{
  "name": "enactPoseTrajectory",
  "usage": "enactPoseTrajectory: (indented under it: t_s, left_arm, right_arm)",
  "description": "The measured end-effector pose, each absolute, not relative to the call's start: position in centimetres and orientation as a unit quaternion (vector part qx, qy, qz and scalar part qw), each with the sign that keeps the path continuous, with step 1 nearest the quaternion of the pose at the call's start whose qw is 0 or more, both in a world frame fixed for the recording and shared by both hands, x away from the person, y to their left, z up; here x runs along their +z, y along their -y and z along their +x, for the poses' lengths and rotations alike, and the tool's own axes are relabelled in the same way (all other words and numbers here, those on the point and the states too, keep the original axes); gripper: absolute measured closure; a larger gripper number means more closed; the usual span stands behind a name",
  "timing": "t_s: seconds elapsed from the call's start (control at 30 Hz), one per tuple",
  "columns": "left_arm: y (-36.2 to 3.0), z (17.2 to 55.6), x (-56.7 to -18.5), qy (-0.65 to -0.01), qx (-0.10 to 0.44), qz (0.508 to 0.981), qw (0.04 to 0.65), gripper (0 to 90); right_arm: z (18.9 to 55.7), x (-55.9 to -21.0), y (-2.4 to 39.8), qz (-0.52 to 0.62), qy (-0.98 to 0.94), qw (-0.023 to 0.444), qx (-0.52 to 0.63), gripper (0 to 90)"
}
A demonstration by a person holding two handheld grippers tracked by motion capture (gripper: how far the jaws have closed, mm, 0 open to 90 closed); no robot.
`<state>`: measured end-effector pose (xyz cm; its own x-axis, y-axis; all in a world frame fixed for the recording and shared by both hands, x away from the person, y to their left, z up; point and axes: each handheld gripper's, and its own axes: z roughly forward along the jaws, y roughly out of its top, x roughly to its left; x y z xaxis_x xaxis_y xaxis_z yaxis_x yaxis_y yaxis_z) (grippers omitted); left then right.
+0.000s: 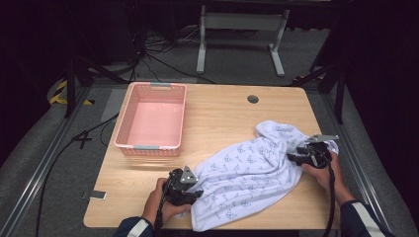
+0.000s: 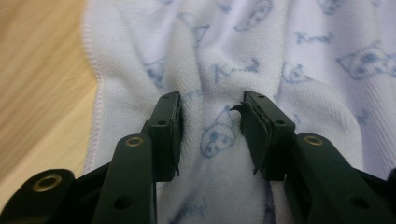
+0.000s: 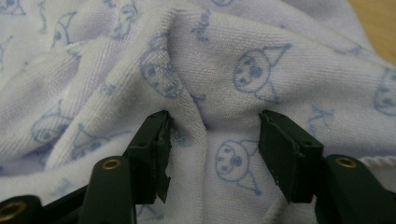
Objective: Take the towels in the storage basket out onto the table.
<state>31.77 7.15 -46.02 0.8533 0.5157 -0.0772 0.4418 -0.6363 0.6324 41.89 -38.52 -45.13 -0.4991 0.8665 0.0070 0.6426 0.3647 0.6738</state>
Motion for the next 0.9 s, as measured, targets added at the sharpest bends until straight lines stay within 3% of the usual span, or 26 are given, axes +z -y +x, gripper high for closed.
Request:
enactPoseTrajectory:
  t_s: [0.13, 0.33, 0.4, 0.47, 0.57, 0.6, 0.7, 0.83, 0.9]
  left_arm:
    - [-4.6, 30.7, -45.9, -0.251, 0.044, 0.909, 0.331, 58.6]
    - [-0.1, 28.6, -45.7, -0.182, 0.028, 0.927, 0.326, 64.0]
    - [1.0, 28.0, -45.3, -0.162, 0.026, 0.931, 0.326, 57.2]
    - [1.2, 28.2, -44.6, -0.158, 0.029, 0.929, 0.334, 53.7]
    - [0.4, 29.9, -43.0, -0.182, 0.051, 0.911, 0.367, 50.2]
    - [0.3, 30.4, -42.7, -0.186, 0.056, 0.909, 0.370, 49.3]
    - [0.0, 33.3, -42.3, -0.212, 0.109, 0.897, 0.371, 46.2]
    - [-0.4, 36.9, -42.7, -0.249, 0.115, 0.881, 0.385, 46.1]
    - [-0.3, 39.2, -43.7, -0.248, 0.116, 0.879, 0.390, 51.0]
  right_arm:
    - [44.7, -45.2, 37.4, 0.457, -0.810, 0.180, 0.319, 41.9]
    - [47.3, -45.4, 35.1, 0.419, -0.828, 0.175, 0.329, 41.0]
    - [47.6, -45.0, 34.6, 0.426, -0.830, 0.180, 0.311, 36.6]
    - [47.2, -44.6, 34.6, 0.422, -0.834, 0.198, 0.295, 39.3]
    - [46.0, -43.6, 35.7, 0.437, -0.813, 0.200, 0.329, 41.5]
    - [45.5, -43.4, 36.2, 0.439, -0.808, 0.182, 0.348, 40.5]
    - [44.3, -43.3, 36.9, 0.436, -0.807, 0.167, 0.362, 41.1]
    - [42.5, -44.1, 36.8, 0.424, -0.827, 0.165, 0.330, 41.6]
    - [42.1, -44.7, 36.8, 0.421, -0.838, 0.170, 0.301, 41.0]
